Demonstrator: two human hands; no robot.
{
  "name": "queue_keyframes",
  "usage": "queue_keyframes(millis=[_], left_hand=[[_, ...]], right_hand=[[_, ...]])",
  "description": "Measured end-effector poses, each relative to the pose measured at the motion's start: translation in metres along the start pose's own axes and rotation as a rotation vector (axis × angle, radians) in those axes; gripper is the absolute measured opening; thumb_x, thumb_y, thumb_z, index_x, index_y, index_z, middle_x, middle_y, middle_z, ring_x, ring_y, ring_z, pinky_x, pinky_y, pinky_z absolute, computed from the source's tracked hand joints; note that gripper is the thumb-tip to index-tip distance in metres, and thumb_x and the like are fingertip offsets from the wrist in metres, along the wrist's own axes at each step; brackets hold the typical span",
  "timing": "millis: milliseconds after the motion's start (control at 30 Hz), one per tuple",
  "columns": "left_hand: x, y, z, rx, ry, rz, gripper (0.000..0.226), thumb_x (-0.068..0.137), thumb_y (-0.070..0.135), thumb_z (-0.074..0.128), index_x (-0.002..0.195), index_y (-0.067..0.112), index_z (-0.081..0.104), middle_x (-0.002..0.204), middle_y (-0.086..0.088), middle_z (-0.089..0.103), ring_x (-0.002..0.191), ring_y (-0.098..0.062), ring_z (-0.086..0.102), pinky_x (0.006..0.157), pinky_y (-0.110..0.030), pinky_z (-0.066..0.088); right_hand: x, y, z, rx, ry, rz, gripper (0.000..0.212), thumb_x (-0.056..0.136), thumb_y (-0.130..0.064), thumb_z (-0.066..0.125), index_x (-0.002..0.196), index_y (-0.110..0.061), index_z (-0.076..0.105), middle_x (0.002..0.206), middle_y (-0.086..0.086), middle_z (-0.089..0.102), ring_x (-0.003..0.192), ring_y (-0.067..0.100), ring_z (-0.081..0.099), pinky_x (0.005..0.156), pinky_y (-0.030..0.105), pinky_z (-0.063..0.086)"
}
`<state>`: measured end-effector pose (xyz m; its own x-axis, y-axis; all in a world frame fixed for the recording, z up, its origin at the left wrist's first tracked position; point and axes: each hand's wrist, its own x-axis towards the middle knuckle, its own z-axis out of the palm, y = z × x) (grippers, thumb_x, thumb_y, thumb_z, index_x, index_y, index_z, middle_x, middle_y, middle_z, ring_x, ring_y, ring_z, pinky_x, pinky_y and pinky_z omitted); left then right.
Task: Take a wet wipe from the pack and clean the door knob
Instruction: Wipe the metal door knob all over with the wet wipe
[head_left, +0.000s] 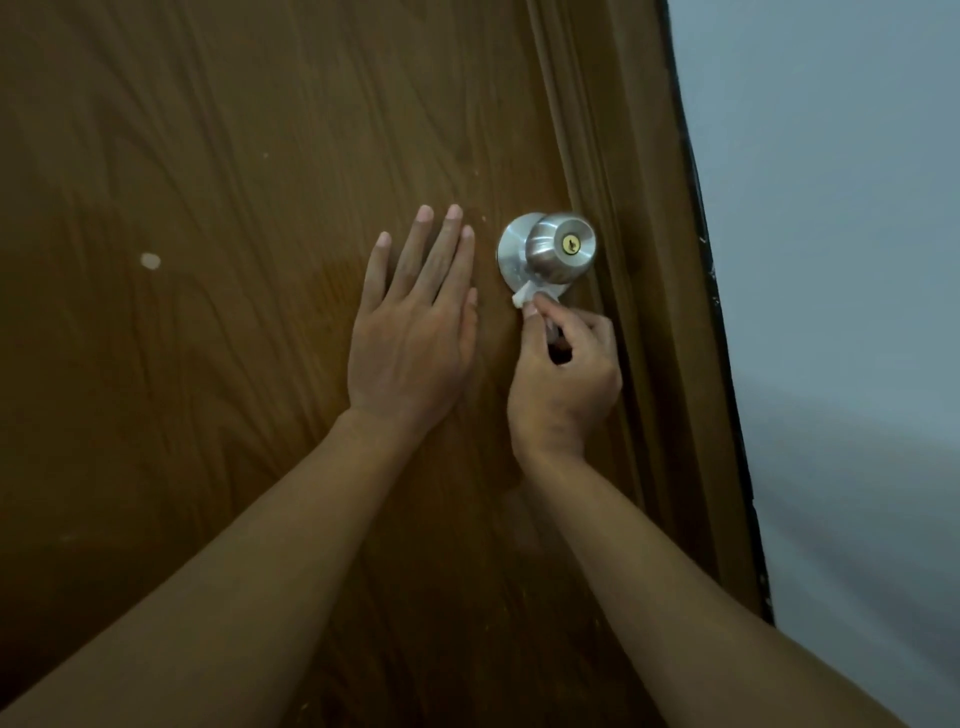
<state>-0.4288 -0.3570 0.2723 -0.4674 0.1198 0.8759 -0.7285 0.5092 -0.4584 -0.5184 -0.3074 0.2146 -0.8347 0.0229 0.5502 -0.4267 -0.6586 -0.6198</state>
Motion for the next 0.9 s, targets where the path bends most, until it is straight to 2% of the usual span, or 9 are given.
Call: queue_keyframes(millis=[133,200,333,467,567,633,700,800,900], left_hand=[[0.0,-0.001,0.001,0.012,0.005,0.01,0.051,0.109,0.029,0.031,0.156,0.007,0.032,0.165,-0.01,0.026,0.155,-0.025,0.016,0.126,-0.047,0.011],[-0.001,-0.002,0.001,0.009,0.013,0.01,0.051,0.109,0.029,0.031,0.155,0.007,0.033,0.164,-0.01,0.027,0.154,-0.025,0.017,0.125,-0.047,0.011],[-0.002,0.0,0.001,-0.025,0.034,-0.001,0.051,0.108,0.028,0.034,0.154,0.006,0.036,0.163,-0.009,0.03,0.154,-0.024,0.019,0.125,-0.047,0.012],[-0.002,0.0,0.001,-0.025,0.03,-0.009,0.052,0.108,0.028,0.032,0.155,0.007,0.036,0.164,-0.009,0.029,0.154,-0.024,0.019,0.126,-0.048,0.012],[-0.003,0.0,0.001,-0.025,0.027,-0.006,0.052,0.108,0.029,0.033,0.155,0.007,0.036,0.164,-0.009,0.029,0.154,-0.024,0.019,0.126,-0.048,0.012],[-0.003,0.0,0.001,-0.021,0.025,-0.005,0.052,0.108,0.029,0.032,0.155,0.007,0.036,0.164,-0.009,0.029,0.154,-0.024,0.019,0.126,-0.047,0.012],[-0.002,0.0,0.001,-0.021,0.028,-0.009,0.052,0.108,0.029,0.033,0.155,0.007,0.036,0.163,-0.009,0.029,0.154,-0.024,0.019,0.125,-0.047,0.012],[-0.003,0.0,0.001,-0.01,0.03,-0.006,0.051,0.109,0.029,0.035,0.154,0.007,0.036,0.163,-0.009,0.03,0.154,-0.024,0.02,0.125,-0.047,0.011],[-0.003,0.0,0.0,-0.014,0.033,-0.008,0.051,0.108,0.029,0.035,0.154,0.007,0.036,0.163,-0.009,0.031,0.154,-0.025,0.02,0.125,-0.047,0.011]], right_hand=[[0.003,-0.017,0.021,0.015,-0.004,-0.074,0.017,0.094,-0.023,0.07,0.109,-0.022,0.076,0.111,-0.014,0.066,0.103,-0.005,0.058,0.084,0.006,0.047],[0.001,-0.018,0.023,0.026,0.016,-0.067,0.018,0.095,-0.024,0.069,0.111,-0.023,0.076,0.115,-0.013,0.065,0.107,-0.003,0.058,0.086,0.008,0.049],[0.0,0.002,0.008,-0.036,0.095,-0.015,0.017,0.097,-0.03,0.064,0.11,-0.03,0.074,0.101,-0.023,0.052,0.099,0.002,0.056,0.078,0.016,0.048],[0.003,-0.005,0.005,0.051,0.09,0.059,0.013,0.094,-0.023,0.069,0.104,-0.029,0.074,0.1,-0.018,0.063,0.095,-0.003,0.061,0.076,0.013,0.052],[0.0,-0.006,0.004,0.142,0.107,0.135,0.01,0.089,-0.025,0.074,0.096,-0.031,0.07,0.094,-0.012,0.071,0.09,0.004,0.069,0.075,0.032,0.063],[-0.001,-0.006,0.004,0.16,0.058,0.134,0.01,0.089,-0.026,0.075,0.097,-0.032,0.071,0.098,-0.012,0.071,0.094,0.008,0.07,0.074,0.038,0.064],[-0.001,-0.01,0.006,0.159,0.029,0.117,0.013,0.091,-0.025,0.074,0.103,-0.028,0.075,0.106,-0.011,0.069,0.099,0.008,0.069,0.076,0.033,0.064],[0.0,-0.02,0.012,0.147,-0.01,0.074,0.017,0.092,-0.02,0.072,0.108,-0.021,0.076,0.111,-0.011,0.07,0.101,-0.001,0.066,0.079,0.013,0.057],[0.001,-0.025,0.014,0.177,0.061,0.145,0.011,0.086,-0.021,0.078,0.096,-0.022,0.075,0.095,-0.011,0.073,0.089,-0.006,0.067,0.075,0.012,0.056]])
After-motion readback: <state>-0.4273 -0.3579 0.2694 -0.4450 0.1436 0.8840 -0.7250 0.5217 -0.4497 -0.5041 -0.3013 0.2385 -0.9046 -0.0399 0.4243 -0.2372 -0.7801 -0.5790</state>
